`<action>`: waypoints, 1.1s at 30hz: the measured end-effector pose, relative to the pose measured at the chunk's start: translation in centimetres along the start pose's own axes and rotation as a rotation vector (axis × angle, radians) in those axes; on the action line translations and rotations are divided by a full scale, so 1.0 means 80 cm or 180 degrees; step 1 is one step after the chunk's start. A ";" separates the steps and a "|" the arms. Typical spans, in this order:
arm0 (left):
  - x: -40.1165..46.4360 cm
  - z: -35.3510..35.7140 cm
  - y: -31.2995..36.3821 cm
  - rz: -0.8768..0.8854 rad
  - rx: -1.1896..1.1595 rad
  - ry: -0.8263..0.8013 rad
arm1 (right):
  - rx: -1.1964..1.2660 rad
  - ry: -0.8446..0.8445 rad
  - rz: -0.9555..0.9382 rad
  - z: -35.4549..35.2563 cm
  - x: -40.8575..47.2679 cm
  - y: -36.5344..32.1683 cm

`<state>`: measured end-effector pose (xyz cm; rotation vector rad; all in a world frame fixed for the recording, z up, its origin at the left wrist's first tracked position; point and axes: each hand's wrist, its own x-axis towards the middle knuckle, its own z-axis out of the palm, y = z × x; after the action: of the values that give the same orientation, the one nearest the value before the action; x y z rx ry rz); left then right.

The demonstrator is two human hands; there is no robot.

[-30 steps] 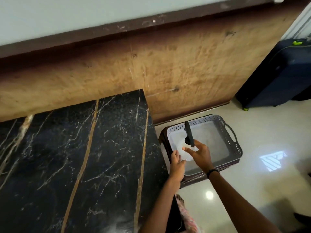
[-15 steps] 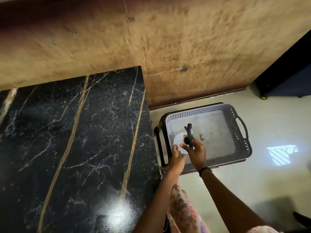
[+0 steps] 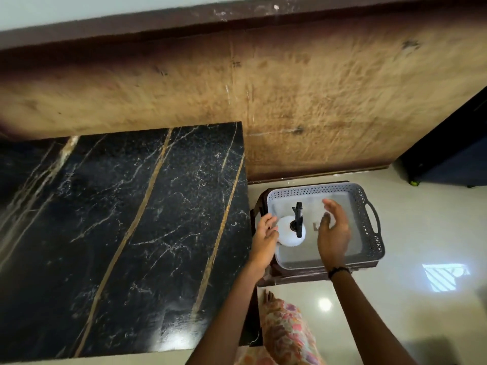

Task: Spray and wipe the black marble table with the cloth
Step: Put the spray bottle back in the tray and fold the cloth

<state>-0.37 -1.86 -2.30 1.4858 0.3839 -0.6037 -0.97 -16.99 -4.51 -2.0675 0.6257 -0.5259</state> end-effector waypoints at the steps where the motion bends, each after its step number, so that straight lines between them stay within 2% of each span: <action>1: -0.009 -0.011 0.012 0.0121 -0.0073 0.0067 | 0.0093 -0.0027 -0.0195 -0.002 0.000 -0.023; 5: -0.051 -0.066 0.044 0.0548 -0.0456 0.0448 | 0.0513 -0.0743 -0.0836 0.015 -0.028 -0.113; 8: -0.079 -0.113 0.053 0.0771 -0.0548 0.0730 | 0.0518 -0.1329 -0.1152 0.049 -0.068 -0.167; 12: -0.117 -0.198 0.048 0.0987 -0.0699 0.1167 | 0.0628 -0.1954 -0.1325 0.110 -0.141 -0.229; 17: -0.177 -0.340 0.016 0.0981 -0.0934 0.1740 | 0.0723 -0.2658 -0.1519 0.200 -0.257 -0.299; 26: -0.285 -0.645 -0.067 0.0638 -0.0950 0.3008 | 0.0546 -0.3698 -0.1255 0.387 -0.498 -0.409; 30: -0.297 -0.750 -0.103 0.0089 0.0020 0.3711 | -0.0006 -0.4021 -0.0745 0.447 -0.573 -0.439; 33: -0.290 -0.807 -0.116 -0.0225 0.0526 0.3925 | -0.0328 -0.3987 -0.0343 0.483 -0.609 -0.448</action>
<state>-16.36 65.48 -0.39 1.8767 1.3504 0.3248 -8.51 54.29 -0.49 -2.0514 -0.2162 0.7568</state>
